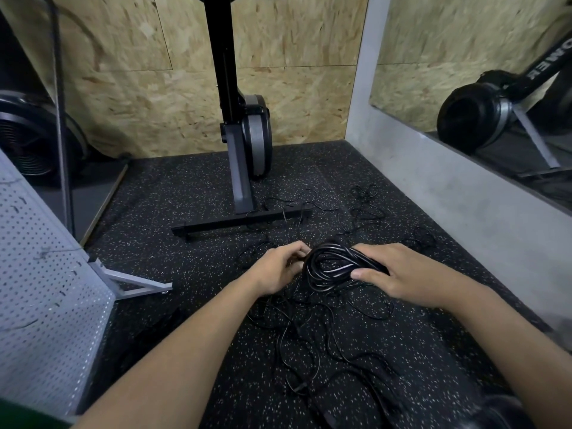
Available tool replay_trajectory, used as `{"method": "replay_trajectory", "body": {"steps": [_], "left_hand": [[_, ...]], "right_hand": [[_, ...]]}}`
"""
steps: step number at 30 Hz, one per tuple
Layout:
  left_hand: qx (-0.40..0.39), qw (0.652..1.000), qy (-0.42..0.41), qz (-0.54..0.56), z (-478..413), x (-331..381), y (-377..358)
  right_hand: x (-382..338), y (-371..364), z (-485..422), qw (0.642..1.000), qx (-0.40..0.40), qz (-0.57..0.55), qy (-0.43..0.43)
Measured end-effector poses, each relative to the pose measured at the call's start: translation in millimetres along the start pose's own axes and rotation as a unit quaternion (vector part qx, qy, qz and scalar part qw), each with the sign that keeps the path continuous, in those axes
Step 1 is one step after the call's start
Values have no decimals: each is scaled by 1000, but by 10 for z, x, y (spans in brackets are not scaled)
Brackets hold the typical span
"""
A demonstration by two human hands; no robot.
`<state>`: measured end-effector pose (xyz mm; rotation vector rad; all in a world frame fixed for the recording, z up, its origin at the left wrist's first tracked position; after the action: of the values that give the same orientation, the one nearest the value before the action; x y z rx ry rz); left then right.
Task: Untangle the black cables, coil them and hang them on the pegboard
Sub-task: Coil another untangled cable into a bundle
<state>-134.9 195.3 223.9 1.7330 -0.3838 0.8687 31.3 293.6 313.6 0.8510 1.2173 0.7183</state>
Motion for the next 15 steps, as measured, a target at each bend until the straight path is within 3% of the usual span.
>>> {"method": "replay_trajectory", "body": {"steps": [6, 10, 12, 15], "left_hand": [[-2, 996, 66, -67, 119, -189, 25], [99, 993, 55, -43, 101, -23, 248], [147, 988, 36, 17, 65, 244, 346], [200, 946, 55, 250, 35, 579, 338]], "right_hand": [[20, 75, -12, 999, 35, -13, 7], [174, 190, -74, 992, 118, -41, -36], [272, 304, -58, 976, 193, -80, -67], [323, 379, -12, 949, 269, -134, -98]]}}
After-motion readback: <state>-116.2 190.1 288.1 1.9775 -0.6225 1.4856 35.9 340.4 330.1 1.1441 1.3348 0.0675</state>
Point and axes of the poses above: each hand's wrist, its own z-axis away from the middle knuckle, its own y-axis out of the back of the hand, x = y × z, the point moved 9 cm from there along -z, towards the middle knuckle, and after that the axes turned 7 degrees about -y, right-handed, at the moved point
